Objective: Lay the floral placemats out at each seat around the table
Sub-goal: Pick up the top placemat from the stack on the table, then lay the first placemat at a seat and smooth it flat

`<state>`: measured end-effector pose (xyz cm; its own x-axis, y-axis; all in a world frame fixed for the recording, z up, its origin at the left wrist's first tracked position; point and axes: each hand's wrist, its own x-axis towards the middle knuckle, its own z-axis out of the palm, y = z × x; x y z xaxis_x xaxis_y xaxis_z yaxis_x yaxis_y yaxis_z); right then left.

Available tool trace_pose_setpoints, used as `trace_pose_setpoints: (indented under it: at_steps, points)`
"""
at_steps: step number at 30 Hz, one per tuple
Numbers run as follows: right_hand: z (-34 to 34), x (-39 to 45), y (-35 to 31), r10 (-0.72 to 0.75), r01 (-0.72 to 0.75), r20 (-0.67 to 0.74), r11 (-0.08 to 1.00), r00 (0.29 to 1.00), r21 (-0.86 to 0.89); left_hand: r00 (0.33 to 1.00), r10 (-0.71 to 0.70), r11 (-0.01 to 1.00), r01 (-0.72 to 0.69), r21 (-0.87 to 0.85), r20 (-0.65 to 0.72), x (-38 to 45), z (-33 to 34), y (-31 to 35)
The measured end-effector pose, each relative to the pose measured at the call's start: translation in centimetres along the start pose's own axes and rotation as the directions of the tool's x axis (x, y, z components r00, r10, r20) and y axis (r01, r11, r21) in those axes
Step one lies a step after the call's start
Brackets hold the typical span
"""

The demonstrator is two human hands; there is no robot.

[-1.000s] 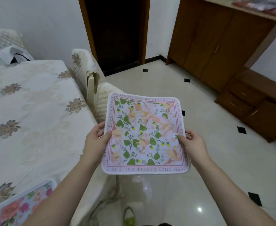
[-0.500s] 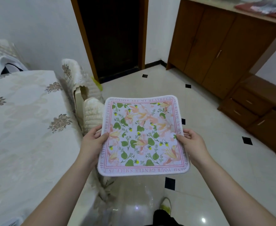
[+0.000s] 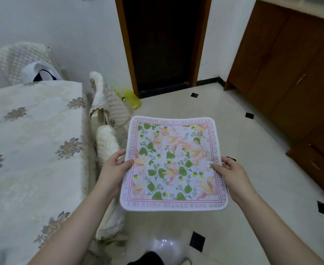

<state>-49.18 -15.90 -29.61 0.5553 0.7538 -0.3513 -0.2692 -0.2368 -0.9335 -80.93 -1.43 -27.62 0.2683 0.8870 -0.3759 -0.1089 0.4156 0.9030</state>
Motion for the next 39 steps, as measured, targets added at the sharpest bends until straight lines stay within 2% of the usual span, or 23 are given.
trace_pose_setpoints:
  at_steps: [12, 23, 29, 34, 39]
  points:
    - [8.9, 11.5, -3.3, 0.049, -0.031, 0.176, 0.994, 0.983, -0.102, 0.98, 0.002, 0.994, -0.023, -0.105, -0.197, 7.8, -4.2, 1.6]
    - [18.6, 20.8, -8.2, 0.053, 0.02, 0.376, 0.982, 0.925, -0.189, 0.903, 0.033, 0.982, -0.11, -0.154, -0.429, 11.1, -6.4, 4.4]
    - [25.8, 25.1, -8.6, 0.122, 0.035, 0.552, 0.964, 0.825, -0.265, 0.796, 0.024, 0.969, -0.167, -0.182, -0.604, 10.7, -7.7, 5.4]
    - [32.4, 27.4, -7.9, 0.188, 0.058, 0.696, 0.948, 0.693, -0.314, 0.637, -0.022, 0.946, -0.237, -0.223, -0.771, 9.9, -8.4, 5.3]
    - [37.7, 29.0, -6.9, 0.263, 0.08, 0.769, 0.923, 0.583, -0.376, 0.488, -0.034, 0.928, -0.308, -0.209, -0.872, 8.8, -8.3, 4.8]
